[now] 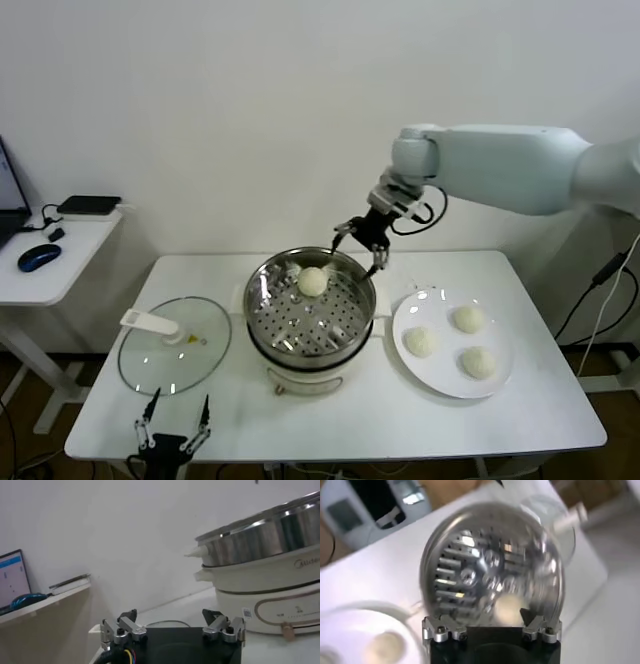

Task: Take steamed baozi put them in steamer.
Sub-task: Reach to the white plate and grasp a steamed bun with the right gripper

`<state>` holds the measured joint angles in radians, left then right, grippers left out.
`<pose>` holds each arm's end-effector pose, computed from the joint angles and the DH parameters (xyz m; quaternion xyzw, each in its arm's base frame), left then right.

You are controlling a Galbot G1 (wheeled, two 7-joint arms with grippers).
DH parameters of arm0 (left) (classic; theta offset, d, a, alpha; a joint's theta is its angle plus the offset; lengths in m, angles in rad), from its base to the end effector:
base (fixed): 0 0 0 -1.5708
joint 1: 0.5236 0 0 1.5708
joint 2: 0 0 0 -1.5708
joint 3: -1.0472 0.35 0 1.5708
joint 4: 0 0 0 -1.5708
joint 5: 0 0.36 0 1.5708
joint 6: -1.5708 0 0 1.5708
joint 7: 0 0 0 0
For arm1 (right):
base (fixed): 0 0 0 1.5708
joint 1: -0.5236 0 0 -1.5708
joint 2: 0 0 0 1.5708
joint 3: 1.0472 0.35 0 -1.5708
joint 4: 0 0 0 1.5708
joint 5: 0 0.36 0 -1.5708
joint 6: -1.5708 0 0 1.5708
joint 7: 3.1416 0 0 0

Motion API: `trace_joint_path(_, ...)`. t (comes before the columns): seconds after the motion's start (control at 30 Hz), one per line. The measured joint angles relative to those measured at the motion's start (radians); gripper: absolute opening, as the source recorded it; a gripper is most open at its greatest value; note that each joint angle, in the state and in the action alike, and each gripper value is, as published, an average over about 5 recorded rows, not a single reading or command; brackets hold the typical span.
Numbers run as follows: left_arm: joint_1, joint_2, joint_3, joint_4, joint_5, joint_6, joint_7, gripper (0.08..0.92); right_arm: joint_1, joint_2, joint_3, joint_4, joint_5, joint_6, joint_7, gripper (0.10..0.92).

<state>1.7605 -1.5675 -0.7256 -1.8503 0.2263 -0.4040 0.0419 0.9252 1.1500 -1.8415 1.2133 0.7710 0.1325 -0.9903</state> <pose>0.0925 0.0702 -0.4112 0.0094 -0.9854 -0.1677 0.0289 0.5828 0.0213 -0.0139 0.6408 -0.4363 0.5828 0.2435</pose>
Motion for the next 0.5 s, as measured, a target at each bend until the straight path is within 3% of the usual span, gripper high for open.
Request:
trace_joint_path(0.2, 0.000, 0.001, -0.003, 0.007, 0.002, -0.005, 0.000, 0.823, -0.002, -0.060, -0.027, 0.056, 0.035, -0.242, -0.008, 0.823)
trace_joint_path(0.5, -0.005, 0.003, -0.010, 0.012, 0.003, -0.005, 0.000, 0.823, -0.082, -0.126, -0.013, 0.069, -0.006, -0.411, 0.012, 0.823)
